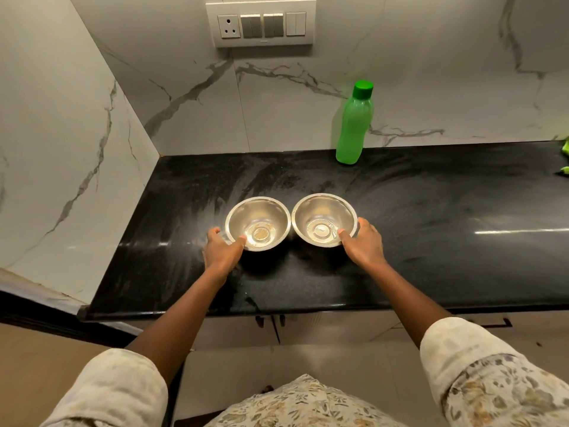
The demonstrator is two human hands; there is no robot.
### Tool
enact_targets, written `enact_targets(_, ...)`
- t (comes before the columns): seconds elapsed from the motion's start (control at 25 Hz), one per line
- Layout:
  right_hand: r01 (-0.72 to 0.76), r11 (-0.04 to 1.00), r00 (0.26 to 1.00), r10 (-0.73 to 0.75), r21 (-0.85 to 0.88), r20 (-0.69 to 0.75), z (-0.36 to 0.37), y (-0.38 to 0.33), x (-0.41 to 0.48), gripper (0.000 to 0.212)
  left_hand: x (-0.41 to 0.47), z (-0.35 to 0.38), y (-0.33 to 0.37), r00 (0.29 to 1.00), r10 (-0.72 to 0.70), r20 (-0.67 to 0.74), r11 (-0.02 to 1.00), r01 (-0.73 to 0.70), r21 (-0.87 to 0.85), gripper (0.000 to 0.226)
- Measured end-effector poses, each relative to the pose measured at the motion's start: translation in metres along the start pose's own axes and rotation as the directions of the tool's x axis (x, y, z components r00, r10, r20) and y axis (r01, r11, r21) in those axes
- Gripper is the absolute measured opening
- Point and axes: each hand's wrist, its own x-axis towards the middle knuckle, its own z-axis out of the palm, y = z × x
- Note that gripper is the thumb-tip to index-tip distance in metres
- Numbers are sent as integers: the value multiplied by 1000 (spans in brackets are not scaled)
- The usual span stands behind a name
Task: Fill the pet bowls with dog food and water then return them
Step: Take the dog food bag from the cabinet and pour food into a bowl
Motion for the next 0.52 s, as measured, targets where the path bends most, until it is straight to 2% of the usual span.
enact_targets(0.16,128,984,991,-131,-124,-17,0,-16,-12,76,-17,-2,22,958,287,10,951,-286,117,78)
enact_targets(0.32,283,950,956,-290,-128,-35,-5,-56,-21,73,-27,-2,61,872,488,44,856,-488,171,81)
enact_targets(0.52,501,856,840,-517,-129,-163,-24,-129,-16,73,-29,-28,134,717,695,-48,704,-665,249,82)
